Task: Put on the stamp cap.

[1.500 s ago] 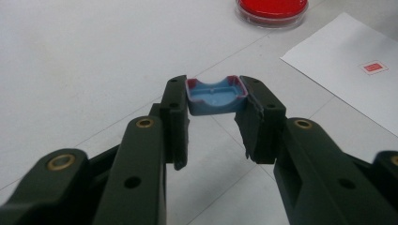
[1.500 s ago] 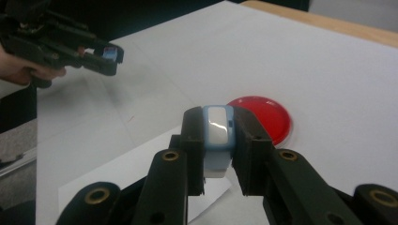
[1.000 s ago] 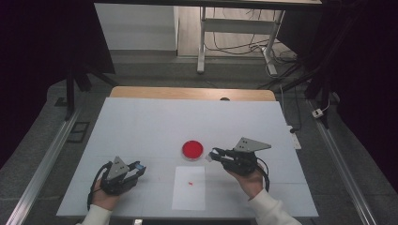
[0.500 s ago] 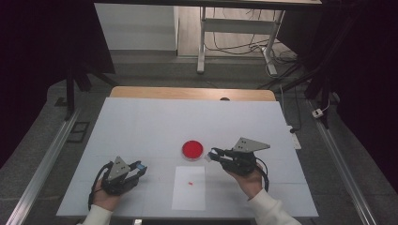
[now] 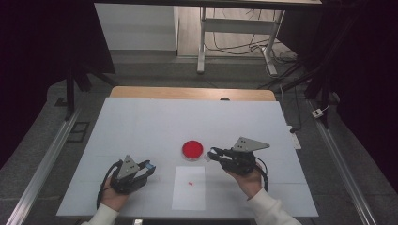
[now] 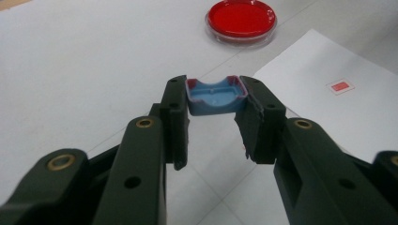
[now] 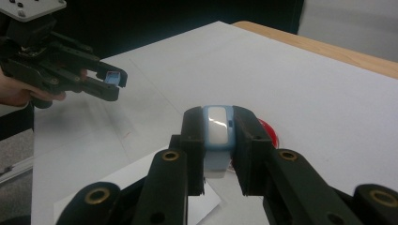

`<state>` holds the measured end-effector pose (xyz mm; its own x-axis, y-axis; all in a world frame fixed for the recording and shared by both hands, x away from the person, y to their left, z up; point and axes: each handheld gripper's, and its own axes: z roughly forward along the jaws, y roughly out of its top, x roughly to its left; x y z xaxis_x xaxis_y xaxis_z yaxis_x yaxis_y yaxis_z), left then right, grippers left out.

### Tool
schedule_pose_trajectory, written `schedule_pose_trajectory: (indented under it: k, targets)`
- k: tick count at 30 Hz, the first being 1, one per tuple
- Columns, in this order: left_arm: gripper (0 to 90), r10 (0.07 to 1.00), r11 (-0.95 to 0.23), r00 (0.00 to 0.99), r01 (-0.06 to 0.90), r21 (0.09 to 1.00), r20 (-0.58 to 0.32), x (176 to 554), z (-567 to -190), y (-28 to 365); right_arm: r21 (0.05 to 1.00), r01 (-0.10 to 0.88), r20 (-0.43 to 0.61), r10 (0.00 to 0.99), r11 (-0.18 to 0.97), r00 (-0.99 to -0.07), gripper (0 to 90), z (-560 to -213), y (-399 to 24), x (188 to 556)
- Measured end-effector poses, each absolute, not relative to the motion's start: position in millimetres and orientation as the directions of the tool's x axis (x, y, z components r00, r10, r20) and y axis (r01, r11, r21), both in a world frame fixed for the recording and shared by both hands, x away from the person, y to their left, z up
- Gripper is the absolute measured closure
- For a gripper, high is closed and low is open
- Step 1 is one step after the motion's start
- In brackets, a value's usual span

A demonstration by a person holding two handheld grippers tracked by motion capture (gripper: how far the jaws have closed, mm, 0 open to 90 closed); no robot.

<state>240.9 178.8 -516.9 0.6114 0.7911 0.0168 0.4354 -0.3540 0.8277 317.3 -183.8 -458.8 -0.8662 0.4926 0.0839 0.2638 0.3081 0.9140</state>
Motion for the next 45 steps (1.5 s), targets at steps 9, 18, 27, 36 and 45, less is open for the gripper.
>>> schedule_pose_trajectory:
  k: [9,18,27,36,45]
  targets:
    - [64.7,0.781,-0.344,0.624,0.441,0.829,-0.007,244.4,-515.9,168.0,0.918,0.277,0.106,0.496,0.285,-0.862,74.8,-457.8,-185.8,321.3]
    - [64.7,0.761,-0.365,0.649,0.426,0.828,0.001,251.2,-514.4,153.3,0.911,0.272,0.096,0.480,0.312,-0.872,74.8,-461.5,-178.5,320.7]
    - [64.7,0.733,-0.396,0.680,0.403,0.825,0.020,258.1,-512.9,129.8,0.910,0.265,0.091,0.472,0.318,-0.877,74.7,-462.5,-174.3,319.4]
    - [64.7,0.701,-0.422,0.712,0.385,0.821,0.026,268.7,-514.4,107.8,0.912,0.266,0.090,0.482,0.311,-0.871,74.7,-461.2,-176.5,319.4]
    - [64.7,0.690,-0.426,0.723,0.386,0.819,0.018,273.9,-515.0,92.1,0.915,0.263,0.089,0.484,0.305,-0.871,74.7,-458.3,-179.6,318.7]
